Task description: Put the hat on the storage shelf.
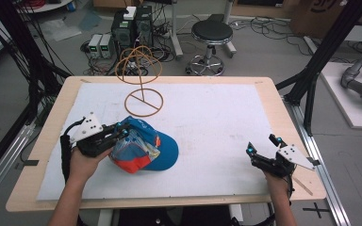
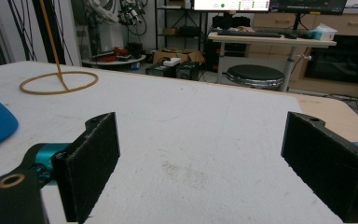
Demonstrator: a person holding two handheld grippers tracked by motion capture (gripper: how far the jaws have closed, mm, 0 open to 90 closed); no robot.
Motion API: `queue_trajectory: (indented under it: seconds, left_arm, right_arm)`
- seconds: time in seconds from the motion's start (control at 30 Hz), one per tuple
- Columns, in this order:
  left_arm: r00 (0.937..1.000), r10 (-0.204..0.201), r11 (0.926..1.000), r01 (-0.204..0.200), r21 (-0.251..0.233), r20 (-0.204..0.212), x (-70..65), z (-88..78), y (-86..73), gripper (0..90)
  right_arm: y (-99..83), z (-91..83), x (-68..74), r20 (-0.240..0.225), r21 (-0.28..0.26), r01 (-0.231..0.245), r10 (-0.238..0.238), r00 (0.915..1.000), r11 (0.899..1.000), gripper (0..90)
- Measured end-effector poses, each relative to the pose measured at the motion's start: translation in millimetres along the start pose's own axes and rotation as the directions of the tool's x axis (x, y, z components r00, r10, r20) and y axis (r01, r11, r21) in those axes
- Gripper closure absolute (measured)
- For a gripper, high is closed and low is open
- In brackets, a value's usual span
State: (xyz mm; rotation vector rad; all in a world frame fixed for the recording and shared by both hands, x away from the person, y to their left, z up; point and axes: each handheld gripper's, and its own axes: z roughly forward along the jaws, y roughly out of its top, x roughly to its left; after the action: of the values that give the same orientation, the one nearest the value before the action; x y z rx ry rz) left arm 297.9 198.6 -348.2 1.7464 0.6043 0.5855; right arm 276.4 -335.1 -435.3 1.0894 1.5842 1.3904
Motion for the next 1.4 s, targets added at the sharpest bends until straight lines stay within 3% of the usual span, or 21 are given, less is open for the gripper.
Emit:
queue_trajectory:
  seconds: [0.53,0.93,1.4]
  left_arm:
    - [0.9971,0.076,0.9968,-0.076,-0.023,0.008,-8.0,16.7,44.8,88.0]
    - [0.9958,0.091,0.9951,-0.090,-0.040,0.014,-8.9,31.0,66.3,87.9]
    - [0.9911,0.132,0.9881,-0.133,-0.077,-0.022,-7.5,49.9,98.1,87.9]
  right_arm:
    - [0.4,6.4,3.8,-0.014,0.001,0.006,-0.006,0.9999,1.000,11.2]
    - [0.6,7.0,4.6,-0.019,0.004,0.007,-0.007,0.9998,1.000,11.1]
    - [-0.1,8.7,5.0,-0.024,0.007,0.007,-0.007,0.9997,1.000,11.1]
